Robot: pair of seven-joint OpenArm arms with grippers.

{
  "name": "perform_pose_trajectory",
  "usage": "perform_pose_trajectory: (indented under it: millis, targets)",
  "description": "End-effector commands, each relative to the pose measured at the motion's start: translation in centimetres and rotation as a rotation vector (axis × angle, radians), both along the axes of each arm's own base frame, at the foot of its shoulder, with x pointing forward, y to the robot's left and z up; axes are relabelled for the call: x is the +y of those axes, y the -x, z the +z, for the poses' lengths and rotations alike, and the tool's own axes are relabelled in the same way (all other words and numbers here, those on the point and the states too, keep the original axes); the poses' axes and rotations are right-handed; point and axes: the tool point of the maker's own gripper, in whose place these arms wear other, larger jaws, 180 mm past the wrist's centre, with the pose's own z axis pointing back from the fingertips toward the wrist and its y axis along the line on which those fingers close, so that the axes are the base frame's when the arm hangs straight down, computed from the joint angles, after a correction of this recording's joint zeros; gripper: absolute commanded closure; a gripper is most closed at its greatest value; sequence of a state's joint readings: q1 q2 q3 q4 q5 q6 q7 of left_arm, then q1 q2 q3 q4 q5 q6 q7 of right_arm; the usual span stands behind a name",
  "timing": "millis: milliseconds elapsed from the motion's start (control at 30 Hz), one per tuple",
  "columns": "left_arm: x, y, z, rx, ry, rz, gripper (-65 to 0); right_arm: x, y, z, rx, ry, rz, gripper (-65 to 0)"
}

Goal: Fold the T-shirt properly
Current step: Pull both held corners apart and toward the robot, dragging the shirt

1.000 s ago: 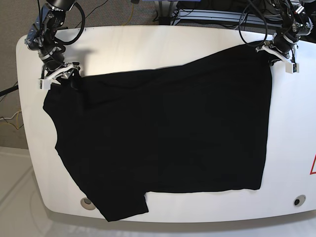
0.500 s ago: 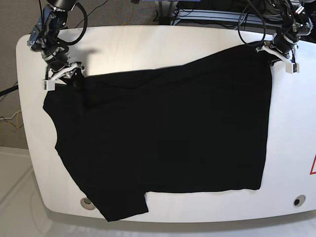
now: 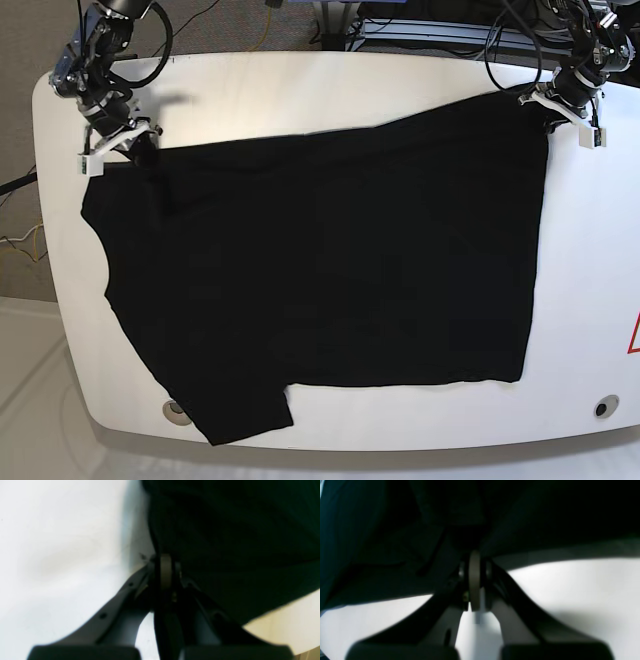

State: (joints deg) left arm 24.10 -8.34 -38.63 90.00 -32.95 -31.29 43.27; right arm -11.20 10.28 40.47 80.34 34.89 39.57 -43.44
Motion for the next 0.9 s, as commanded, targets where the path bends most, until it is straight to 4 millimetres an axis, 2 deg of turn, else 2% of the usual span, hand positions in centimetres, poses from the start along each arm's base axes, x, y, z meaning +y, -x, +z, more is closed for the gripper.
perform_pose_trajectory:
  millis: [0, 33, 100, 433, 500, 700, 867]
  targets:
    - [1.0, 0.2, 0.6, 0.004, -0.032, 0.0, 0.0, -2.3, 0.0, 2.2, -0.039, 0.061, -0.028, 0.0]
    - [1.0, 0.2, 0.6, 0.004, -0.034, -0.002, 0.0, -2.6, 0.2, 2.5, -0.038, 0.072, -0.035, 0.0]
    - [0.9, 0.7, 0.9, 0.006, -0.051, -0.019, 0.0, -4.2, 2.4, 3.4, -0.014, 0.114, -0.06, 0.0]
    - [1.0, 1.7, 2.0, 0.002, -0.09, -0.038, 0.0, -6.5, 7.7, 4.8, 0.05, 0.156, -0.115, 0.0]
    - [1.0, 2.2, 2.5, 0.001, -0.1, -0.044, 0.0, -7.5, 9.2, 5.6, 0.041, 0.163, -0.153, 0.0]
    - [1.0, 2.6, 2.3, 0.01, -0.096, -0.048, 0.0, -8.6, 10.3, 6.0, 0.034, 0.174, -0.192, 0.0]
    - [0.9, 2.3, 2.2, 0.005, -0.086, -0.045, 0.0, -9.1, 9.4, 6.4, -0.025, 0.172, -0.219, 0.0]
